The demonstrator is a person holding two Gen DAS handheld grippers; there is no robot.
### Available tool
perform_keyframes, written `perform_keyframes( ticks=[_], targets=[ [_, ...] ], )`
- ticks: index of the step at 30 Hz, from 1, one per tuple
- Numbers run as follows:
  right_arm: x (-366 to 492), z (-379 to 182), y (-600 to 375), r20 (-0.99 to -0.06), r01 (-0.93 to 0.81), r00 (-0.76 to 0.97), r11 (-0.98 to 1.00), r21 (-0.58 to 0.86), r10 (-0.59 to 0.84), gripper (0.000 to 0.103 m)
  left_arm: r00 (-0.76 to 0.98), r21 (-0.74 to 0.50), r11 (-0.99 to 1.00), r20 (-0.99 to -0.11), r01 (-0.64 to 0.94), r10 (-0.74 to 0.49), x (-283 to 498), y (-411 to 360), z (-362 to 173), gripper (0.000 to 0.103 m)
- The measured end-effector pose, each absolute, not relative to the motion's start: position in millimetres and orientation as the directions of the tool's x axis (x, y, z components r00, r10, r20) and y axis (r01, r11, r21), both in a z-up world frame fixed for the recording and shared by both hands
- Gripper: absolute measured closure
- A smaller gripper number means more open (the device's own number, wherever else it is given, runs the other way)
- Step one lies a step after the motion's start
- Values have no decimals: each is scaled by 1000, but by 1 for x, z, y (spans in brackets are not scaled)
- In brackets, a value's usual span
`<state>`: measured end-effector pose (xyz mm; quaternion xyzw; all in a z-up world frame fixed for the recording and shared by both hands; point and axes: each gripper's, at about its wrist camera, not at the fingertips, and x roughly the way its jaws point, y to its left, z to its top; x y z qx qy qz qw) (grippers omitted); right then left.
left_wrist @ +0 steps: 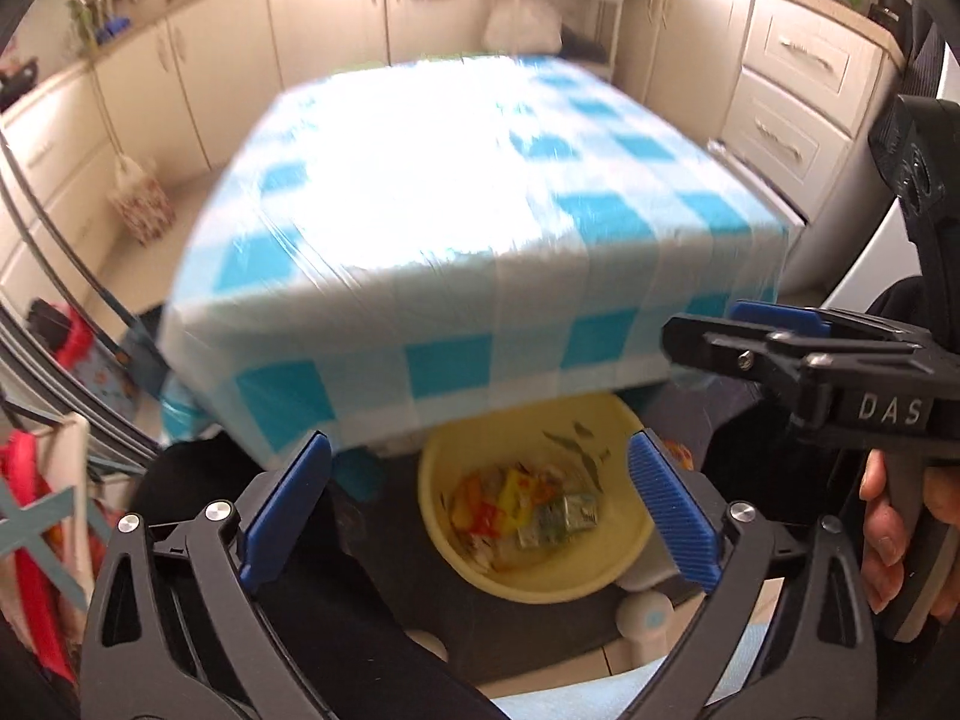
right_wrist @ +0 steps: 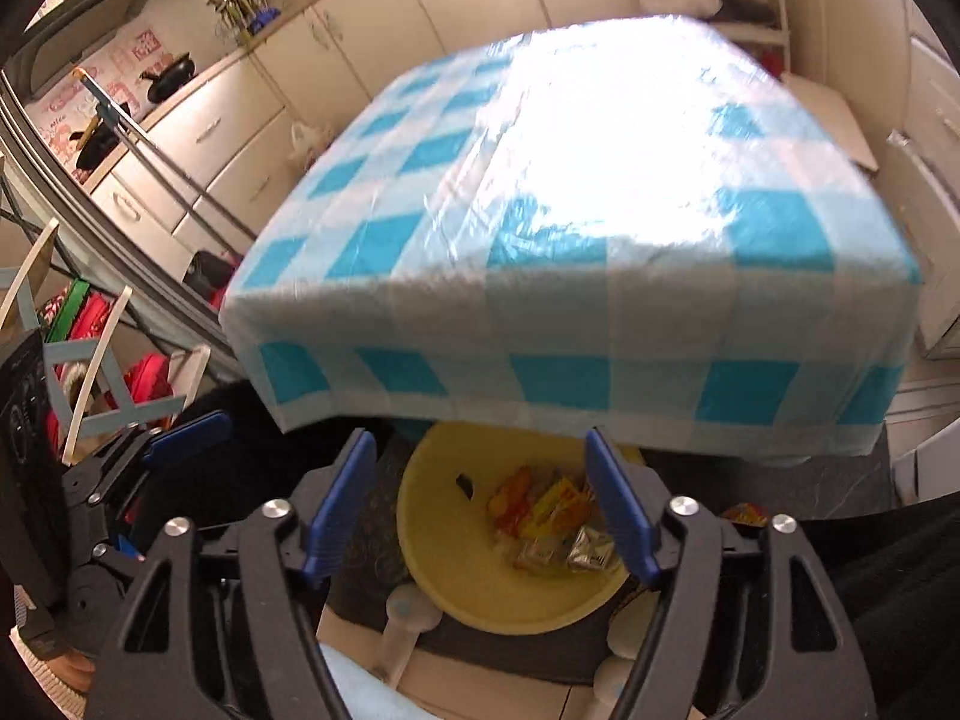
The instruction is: Collect trash
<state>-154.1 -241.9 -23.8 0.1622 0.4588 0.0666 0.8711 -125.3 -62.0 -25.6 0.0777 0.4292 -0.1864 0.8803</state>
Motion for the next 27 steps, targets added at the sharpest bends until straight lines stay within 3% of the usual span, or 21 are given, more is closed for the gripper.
perform_keyframes(
  ticks=[6,14,19,22,27],
  targets=[
    [-183,21,-248,-667,95,738,960,262,108,11,670,3,935,-699,354,-251,-139,-48,21,7],
    [-223,109,-236,-509,85,861,982,167,12,7,773,87,940,-597,329,-215,-175,-39,91,7],
    [-253,158,-210,-466,47,885,993,113,11,7,789,-8,953,-558,304,-257,-198,-14,122,7],
    [-277,165,-198,-443,47,897,991,128,15,7,803,-61,959,-535,276,-265,-210,-2,130,7],
    [-304,142,-186,-403,94,915,978,184,-12,7,820,-45,972,-529,232,-220,-225,1,131,7]
  ],
)
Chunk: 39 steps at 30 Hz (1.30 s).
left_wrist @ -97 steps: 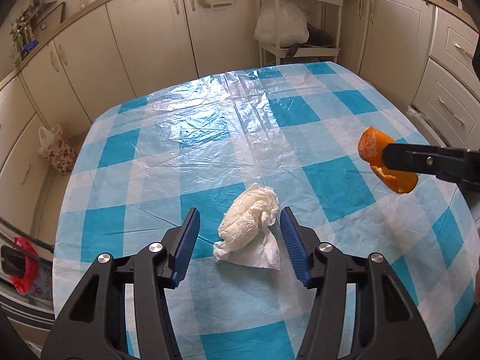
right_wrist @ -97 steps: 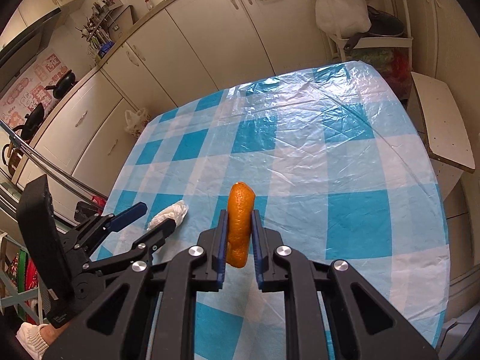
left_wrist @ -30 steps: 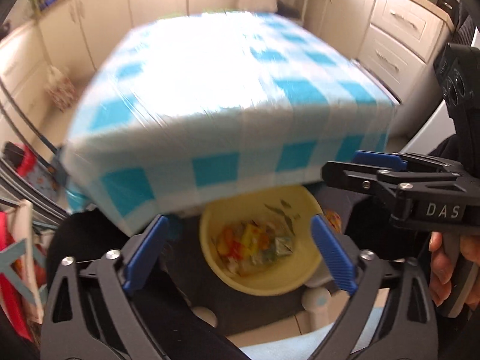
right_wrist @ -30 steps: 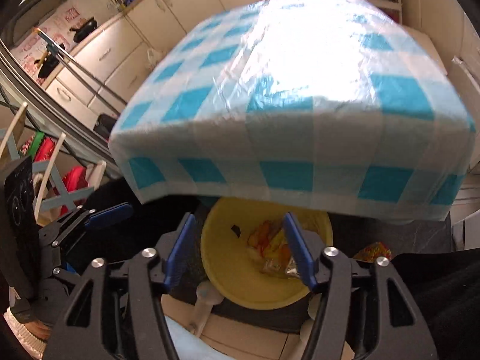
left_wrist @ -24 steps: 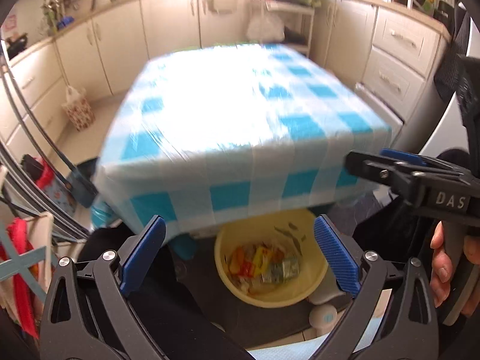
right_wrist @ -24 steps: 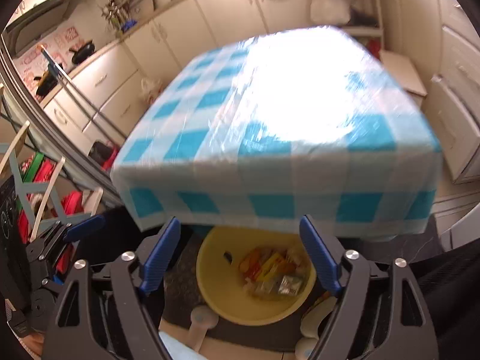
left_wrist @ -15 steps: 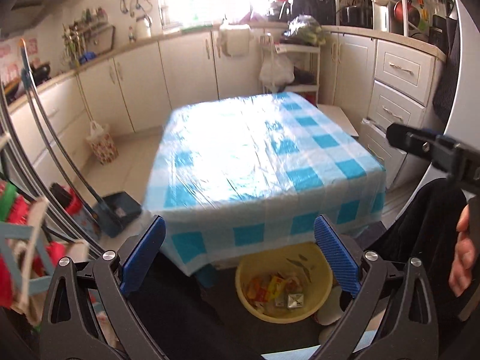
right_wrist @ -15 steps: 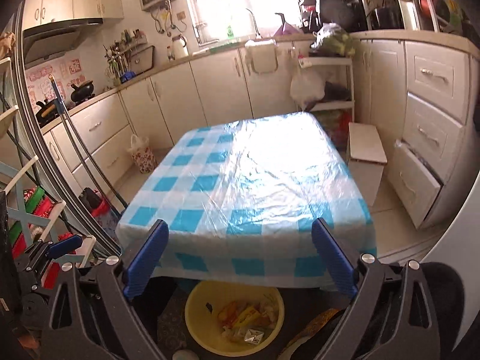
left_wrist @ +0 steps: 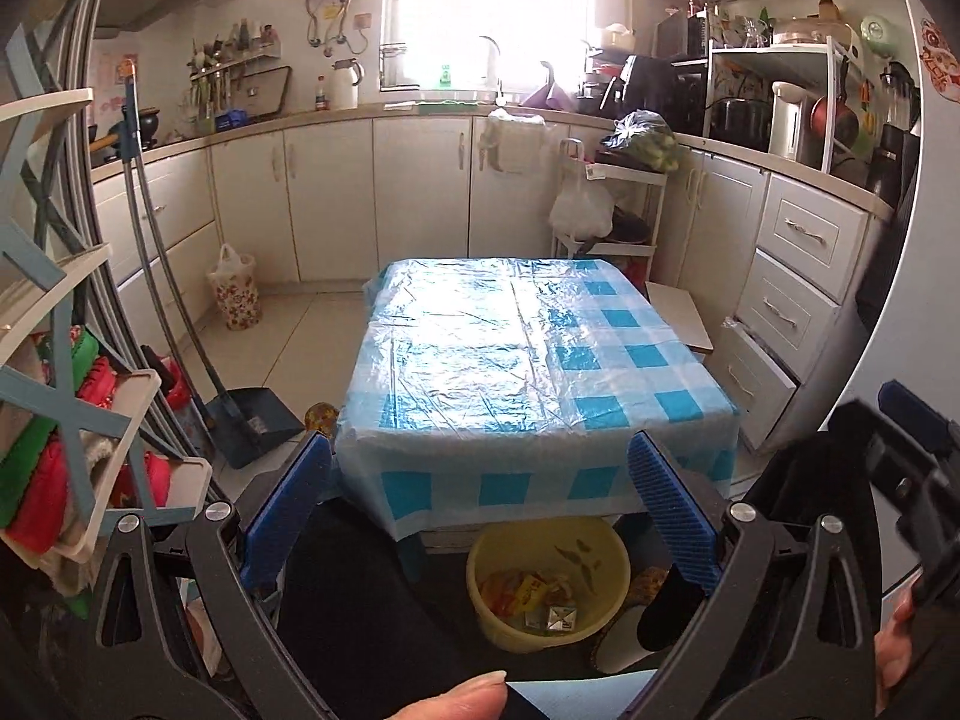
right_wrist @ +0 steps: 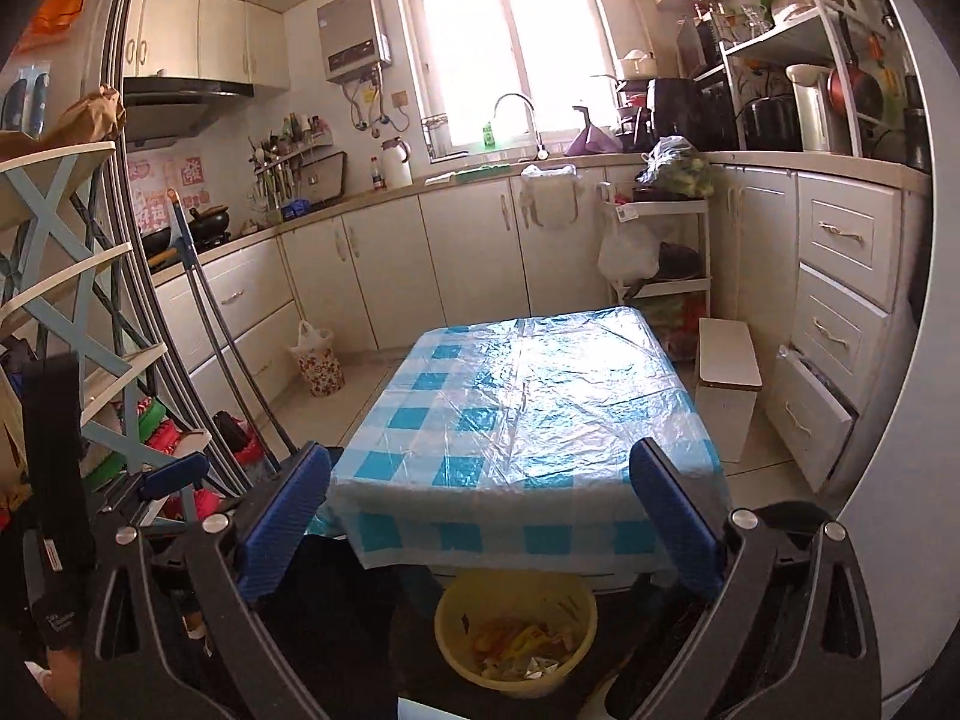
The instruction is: Collect trash
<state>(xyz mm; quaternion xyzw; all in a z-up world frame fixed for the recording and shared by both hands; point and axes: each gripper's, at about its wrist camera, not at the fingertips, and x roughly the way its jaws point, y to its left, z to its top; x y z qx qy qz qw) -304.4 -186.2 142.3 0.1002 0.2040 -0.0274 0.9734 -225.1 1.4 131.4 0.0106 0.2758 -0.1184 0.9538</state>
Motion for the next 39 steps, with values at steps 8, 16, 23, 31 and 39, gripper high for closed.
perform_keyframes(
  ticks=[8,16,23,31,39],
  targets=[
    [-322,135,-174,-382,116,923,981,156,-48,7,832,-3,980,-528,199,-170,-241,7,131,7],
    [-325,137,-170,-378,99,925,984,151,-35,7,859,39,986,-497,161,-121,-250,14,136,7],
    [-325,135,-168,-390,97,920,983,154,-29,7,863,66,986,-496,154,-101,-250,12,134,7],
    [-324,133,-165,-396,91,918,984,153,-24,7,865,69,986,-492,150,-97,-252,12,134,7],
    [-325,134,-162,-395,74,918,987,143,-12,7,870,51,991,-486,125,-85,-254,18,132,7]
  ],
)
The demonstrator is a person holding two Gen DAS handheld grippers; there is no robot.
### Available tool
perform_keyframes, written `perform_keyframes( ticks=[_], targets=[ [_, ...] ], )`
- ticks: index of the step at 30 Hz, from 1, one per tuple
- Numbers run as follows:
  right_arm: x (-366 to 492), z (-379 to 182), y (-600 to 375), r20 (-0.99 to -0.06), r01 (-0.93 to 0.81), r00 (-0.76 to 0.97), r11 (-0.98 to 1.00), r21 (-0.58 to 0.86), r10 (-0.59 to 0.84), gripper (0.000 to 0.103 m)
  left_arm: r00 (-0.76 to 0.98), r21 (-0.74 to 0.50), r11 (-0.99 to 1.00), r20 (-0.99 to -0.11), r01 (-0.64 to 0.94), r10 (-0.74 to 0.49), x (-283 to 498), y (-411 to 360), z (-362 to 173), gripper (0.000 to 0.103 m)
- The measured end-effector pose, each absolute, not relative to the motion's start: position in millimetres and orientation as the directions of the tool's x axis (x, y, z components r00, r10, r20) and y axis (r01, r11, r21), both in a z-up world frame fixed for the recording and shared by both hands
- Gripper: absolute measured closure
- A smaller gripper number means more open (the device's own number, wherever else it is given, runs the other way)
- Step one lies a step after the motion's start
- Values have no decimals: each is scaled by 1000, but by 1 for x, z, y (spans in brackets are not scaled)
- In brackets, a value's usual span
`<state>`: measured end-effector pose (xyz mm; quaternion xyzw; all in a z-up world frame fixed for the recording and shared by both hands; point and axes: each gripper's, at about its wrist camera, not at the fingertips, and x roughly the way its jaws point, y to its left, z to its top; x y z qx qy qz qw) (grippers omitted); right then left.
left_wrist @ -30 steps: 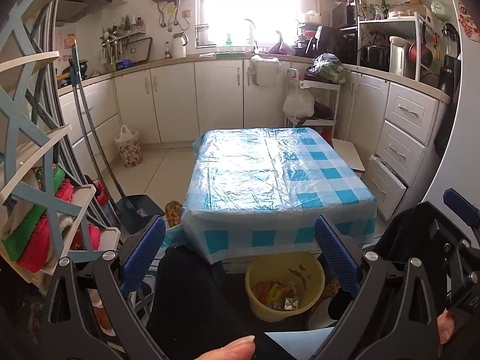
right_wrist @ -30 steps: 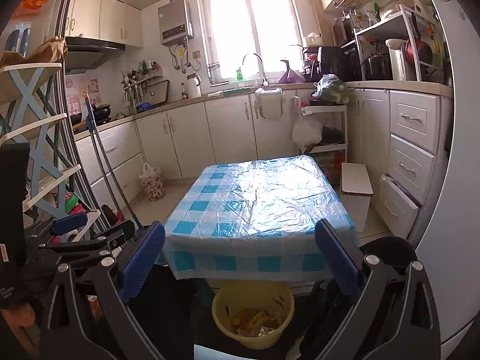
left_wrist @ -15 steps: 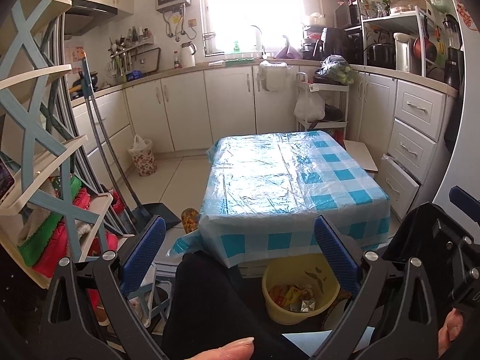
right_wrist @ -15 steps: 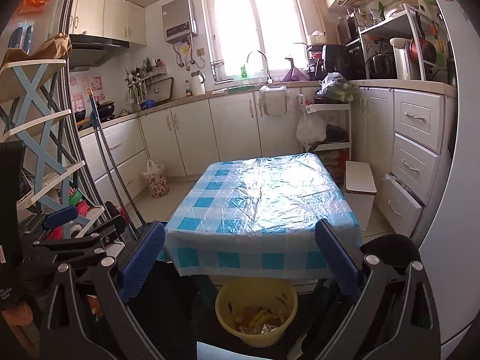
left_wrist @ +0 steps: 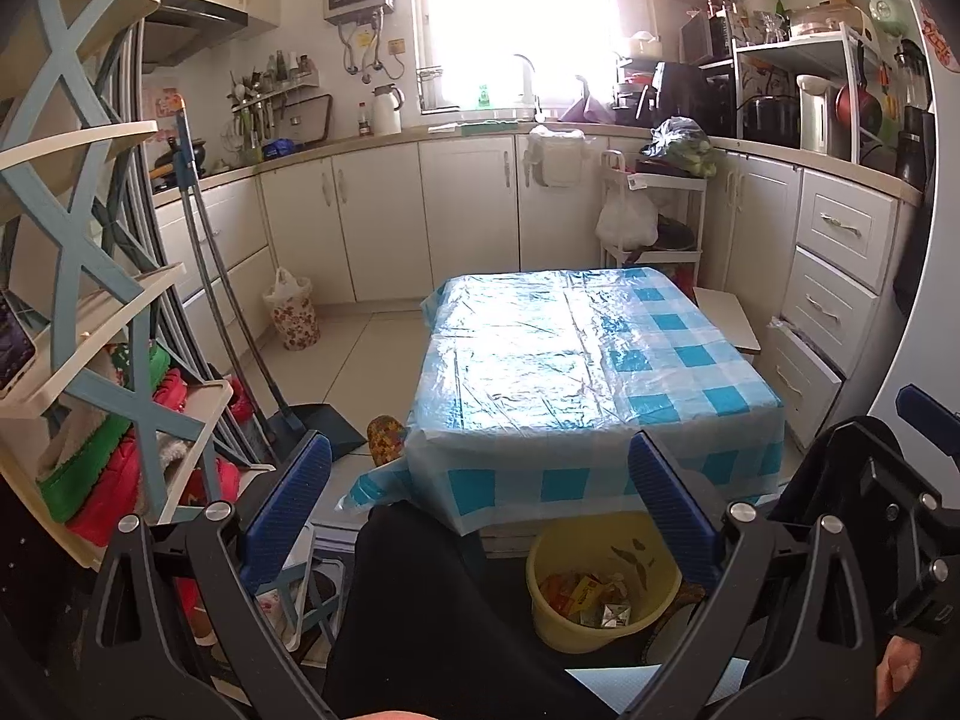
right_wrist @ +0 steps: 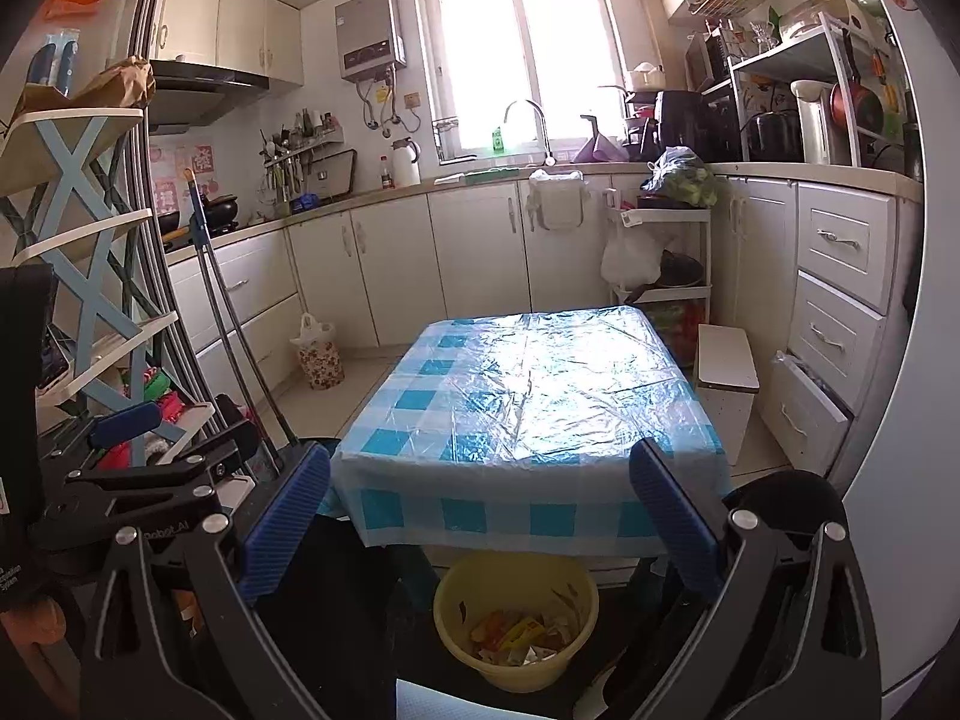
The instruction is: Collect trash
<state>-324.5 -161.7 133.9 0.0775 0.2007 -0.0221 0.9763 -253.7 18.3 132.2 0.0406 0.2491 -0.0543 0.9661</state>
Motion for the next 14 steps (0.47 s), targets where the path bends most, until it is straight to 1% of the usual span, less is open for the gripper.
perform_keyframes(
  ticks=[6,10,14],
  targets=[
    [-325,134,-161,-392,69,920,987,143,-7,7,858,23,990,-502,139,-108,-252,22,129,7],
    [-327,136,-159,-380,65,925,988,137,-8,7,809,-59,983,-560,176,-178,-242,26,120,7],
    [-328,136,-161,-374,68,927,988,142,-10,7,803,-56,986,-573,159,-162,-240,26,112,7]
  ],
)
